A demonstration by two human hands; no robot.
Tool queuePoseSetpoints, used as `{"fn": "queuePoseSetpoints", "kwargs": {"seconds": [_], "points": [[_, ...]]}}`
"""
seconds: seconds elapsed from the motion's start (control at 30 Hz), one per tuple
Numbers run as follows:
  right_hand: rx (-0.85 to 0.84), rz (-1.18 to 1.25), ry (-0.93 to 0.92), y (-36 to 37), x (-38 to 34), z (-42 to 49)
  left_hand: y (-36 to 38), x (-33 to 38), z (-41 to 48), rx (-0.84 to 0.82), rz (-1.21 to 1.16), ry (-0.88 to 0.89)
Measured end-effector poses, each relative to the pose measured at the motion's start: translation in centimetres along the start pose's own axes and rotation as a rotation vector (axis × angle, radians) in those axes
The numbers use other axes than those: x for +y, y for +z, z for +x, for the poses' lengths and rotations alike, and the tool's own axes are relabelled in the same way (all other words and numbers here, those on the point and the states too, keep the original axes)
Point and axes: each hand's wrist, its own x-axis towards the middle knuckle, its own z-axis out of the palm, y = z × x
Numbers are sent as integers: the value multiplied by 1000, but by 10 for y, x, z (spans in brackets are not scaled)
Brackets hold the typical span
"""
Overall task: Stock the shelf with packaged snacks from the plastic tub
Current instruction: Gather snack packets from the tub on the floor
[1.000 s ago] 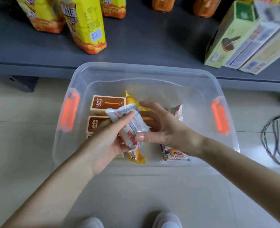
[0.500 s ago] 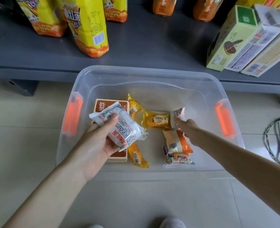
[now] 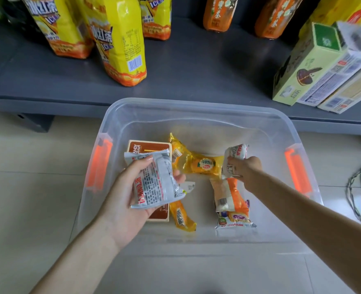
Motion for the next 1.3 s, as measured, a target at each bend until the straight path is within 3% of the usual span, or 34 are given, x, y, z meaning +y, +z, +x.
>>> {"fn": "queuePoseSetpoints", "kwargs": {"seconds": [0.13, 0.3, 0.53, 0.7, 0.93, 1.3], "points": [[-356, 369, 118, -32, -30, -71, 23, 17, -21, 6, 36, -17], [-646, 373, -50, -87, -84, -202, 83, 59, -85, 52, 41, 11], [-513, 122, -364, -146, -190, -380, 201, 143, -222, -11, -86, -17], [-639, 235, -235, -218, -275, -501, 279, 230, -339, -32, -86, 33], [-806, 363, -139, -337, -399, -635, 367, 340, -474, -83, 143, 55], [-560, 496, -226, -406, -486, -723, 479, 430, -553, -35, 223, 51]]}}
